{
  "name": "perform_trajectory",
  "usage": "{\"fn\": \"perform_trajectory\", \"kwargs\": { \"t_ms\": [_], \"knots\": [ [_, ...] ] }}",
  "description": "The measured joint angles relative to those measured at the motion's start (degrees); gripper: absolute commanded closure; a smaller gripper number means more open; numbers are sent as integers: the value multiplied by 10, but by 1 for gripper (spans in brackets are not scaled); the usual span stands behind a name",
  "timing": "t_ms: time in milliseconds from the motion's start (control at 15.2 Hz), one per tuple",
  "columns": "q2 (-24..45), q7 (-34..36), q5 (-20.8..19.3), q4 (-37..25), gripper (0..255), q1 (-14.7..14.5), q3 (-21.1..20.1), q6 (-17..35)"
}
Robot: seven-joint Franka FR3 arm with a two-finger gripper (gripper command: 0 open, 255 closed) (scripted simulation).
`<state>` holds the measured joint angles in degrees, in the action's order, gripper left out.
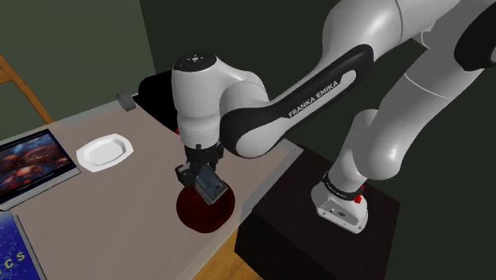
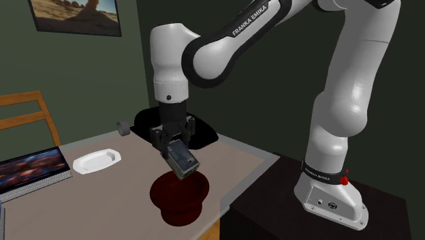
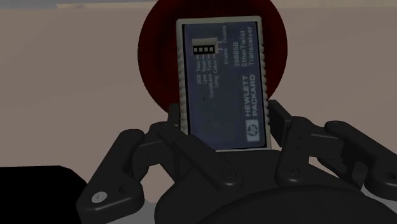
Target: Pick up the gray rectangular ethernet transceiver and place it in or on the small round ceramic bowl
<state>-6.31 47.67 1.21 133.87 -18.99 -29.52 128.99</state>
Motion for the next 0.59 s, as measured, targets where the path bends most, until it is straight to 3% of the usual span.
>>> {"fn": "perform_trajectory", "kwargs": {
  "t_ms": [594],
  "knots": [
    [54,34,-36,24,255,1,-8,70]
  ]
}}
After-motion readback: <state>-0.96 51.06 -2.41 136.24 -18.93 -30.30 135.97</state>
